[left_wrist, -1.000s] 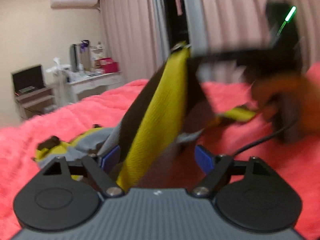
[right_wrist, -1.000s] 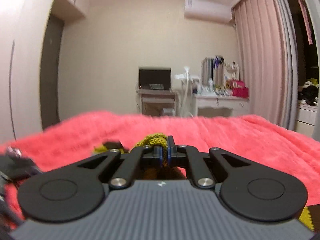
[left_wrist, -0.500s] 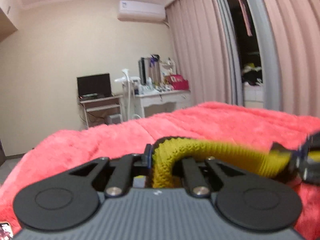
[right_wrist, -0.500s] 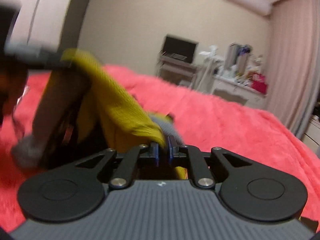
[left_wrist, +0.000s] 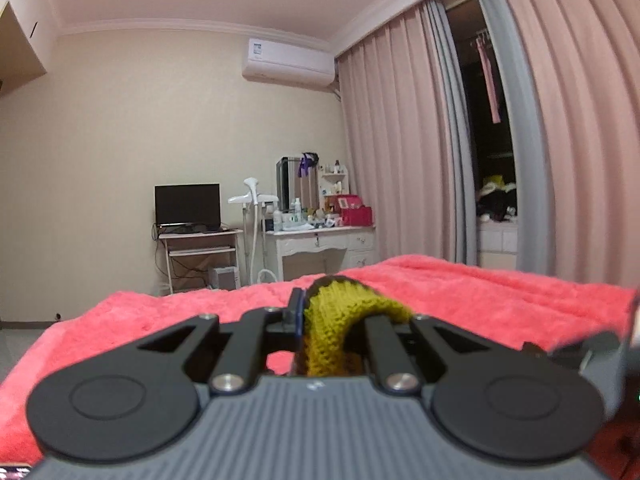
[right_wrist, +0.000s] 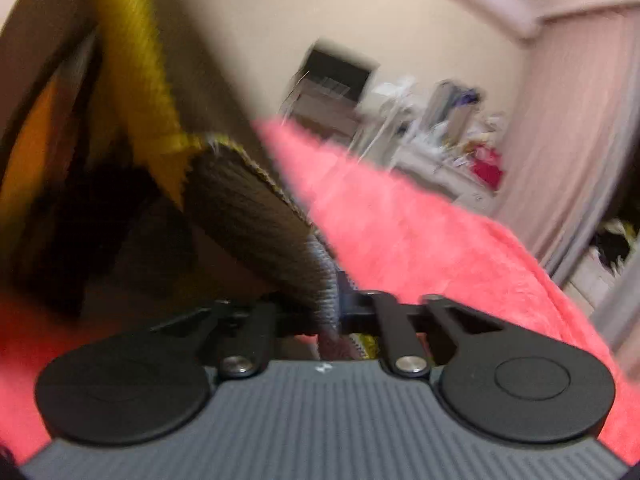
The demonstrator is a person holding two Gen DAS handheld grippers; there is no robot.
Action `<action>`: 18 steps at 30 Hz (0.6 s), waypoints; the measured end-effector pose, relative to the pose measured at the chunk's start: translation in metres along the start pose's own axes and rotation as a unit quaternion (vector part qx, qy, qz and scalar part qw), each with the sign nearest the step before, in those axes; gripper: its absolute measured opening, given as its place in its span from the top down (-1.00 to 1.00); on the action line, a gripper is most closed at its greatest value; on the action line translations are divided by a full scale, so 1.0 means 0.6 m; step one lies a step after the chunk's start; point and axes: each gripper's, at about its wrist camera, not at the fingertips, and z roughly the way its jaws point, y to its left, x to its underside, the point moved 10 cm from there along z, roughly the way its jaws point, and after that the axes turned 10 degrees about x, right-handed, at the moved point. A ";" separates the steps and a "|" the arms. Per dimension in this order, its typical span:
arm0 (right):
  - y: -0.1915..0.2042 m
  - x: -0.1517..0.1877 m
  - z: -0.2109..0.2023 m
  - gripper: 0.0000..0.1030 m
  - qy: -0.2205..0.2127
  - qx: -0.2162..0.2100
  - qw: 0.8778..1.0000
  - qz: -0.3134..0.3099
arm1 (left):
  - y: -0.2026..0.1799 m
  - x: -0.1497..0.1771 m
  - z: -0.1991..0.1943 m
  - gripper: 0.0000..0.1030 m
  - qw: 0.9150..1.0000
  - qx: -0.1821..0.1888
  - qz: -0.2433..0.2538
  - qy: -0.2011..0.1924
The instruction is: Fold clothes
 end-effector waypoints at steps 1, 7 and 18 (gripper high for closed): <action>-0.025 -0.028 -0.019 0.80 -0.024 -0.003 0.998 0.052 | 0.008 0.009 0.002 0.74 1.000 0.002 -0.009 0.008; -0.081 -0.072 -0.079 0.81 -0.080 0.005 0.983 0.165 | -0.002 0.125 0.027 0.12 0.991 0.032 -0.076 0.109; -0.104 -0.148 -0.136 0.82 -0.124 -0.006 0.964 0.235 | -0.185 0.241 -0.004 -0.66 0.974 0.063 0.156 0.150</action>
